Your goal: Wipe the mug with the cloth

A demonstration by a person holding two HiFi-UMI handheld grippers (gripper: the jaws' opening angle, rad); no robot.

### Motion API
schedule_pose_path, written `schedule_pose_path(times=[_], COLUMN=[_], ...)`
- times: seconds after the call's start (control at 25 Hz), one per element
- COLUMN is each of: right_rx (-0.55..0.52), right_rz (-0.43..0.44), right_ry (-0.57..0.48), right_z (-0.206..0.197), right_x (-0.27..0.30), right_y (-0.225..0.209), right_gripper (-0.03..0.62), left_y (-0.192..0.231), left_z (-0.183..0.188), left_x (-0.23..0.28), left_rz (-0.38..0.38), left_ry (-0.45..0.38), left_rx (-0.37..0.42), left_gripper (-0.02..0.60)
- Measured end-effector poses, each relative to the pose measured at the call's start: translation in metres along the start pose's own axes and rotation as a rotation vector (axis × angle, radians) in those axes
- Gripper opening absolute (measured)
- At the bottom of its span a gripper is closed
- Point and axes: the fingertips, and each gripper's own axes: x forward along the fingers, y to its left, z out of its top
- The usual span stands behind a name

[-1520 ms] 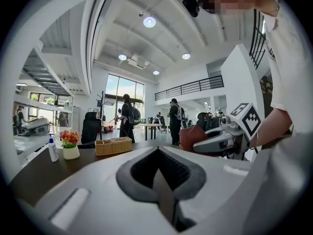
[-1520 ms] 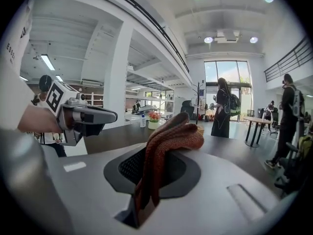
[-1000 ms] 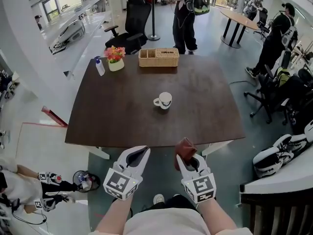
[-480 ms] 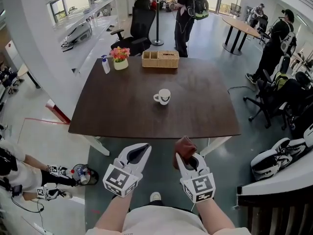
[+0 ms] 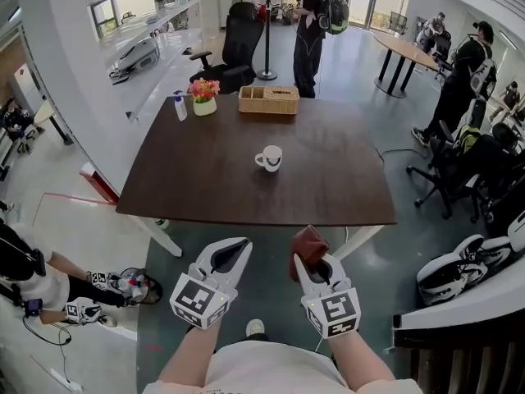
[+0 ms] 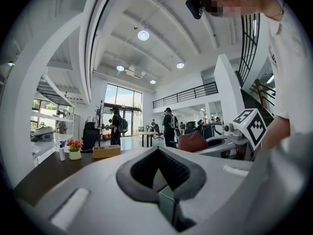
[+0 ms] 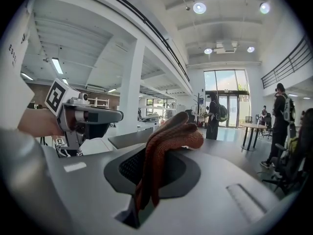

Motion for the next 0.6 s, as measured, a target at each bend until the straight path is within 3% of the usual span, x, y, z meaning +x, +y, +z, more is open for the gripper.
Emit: schedule_pose_path(times=[0.6], right_rx=[-0.010], right_rz=[-0.018], right_ry=[-0.020], right_z=[0.005], right_x=[-0.019], right_y=[-0.006], right_gripper=[0.072], left_y=[-0.016], left_z=[0.010], left_x=[-0.006], left_rz=[-0.015], left_ry=[-0.007], left_rx=[0.023], left_gripper=[0.006])
